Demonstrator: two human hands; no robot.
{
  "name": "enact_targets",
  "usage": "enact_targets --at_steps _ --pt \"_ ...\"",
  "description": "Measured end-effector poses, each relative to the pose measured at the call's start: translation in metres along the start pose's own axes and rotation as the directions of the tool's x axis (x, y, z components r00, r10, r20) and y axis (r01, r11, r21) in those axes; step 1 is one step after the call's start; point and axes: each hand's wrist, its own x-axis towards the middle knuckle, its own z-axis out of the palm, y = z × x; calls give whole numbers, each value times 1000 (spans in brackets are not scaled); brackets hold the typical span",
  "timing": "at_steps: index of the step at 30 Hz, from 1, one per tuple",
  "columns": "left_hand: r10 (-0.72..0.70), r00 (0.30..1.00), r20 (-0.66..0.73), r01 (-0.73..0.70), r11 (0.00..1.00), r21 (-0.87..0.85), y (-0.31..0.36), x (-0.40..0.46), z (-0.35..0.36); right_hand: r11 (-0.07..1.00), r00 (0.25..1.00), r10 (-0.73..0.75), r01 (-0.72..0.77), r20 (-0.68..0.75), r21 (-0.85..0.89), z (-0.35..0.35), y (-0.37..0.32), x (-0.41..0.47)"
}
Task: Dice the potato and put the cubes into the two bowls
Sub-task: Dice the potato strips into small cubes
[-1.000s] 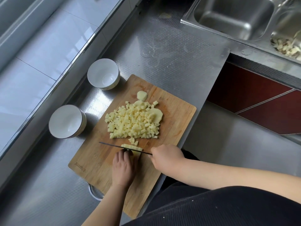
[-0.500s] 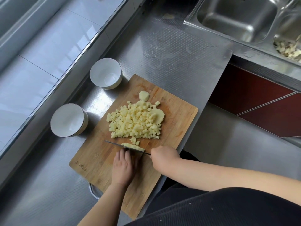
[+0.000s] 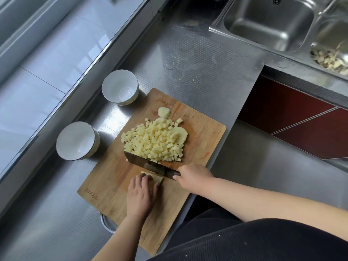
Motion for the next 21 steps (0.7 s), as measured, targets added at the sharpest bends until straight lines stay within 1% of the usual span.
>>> enact_targets --at_steps 4,8,11,14,21 --pt "26 999 -42 -27 999 -32 -7 -7 3 994 994 -89 85 -70 -62 -5 -16 -14" --pt "49 999 9 -49 999 -12 -11 -9 2 980 988 -127 112 -84 -164 3 -31 -21" --pt "47 999 17 -47 999 15 -13 -9 4 972 991 -111 93 -73 -215 8 -35 -21" --pt "42 997 62 -43 999 17 -14 -8 5 972 995 -82 66 -62 -226 11 -36 -19" --pt "52 997 50 -53 998 13 -14 -5 6 976 999 -5 -3 -35 -219 19 -39 -9"
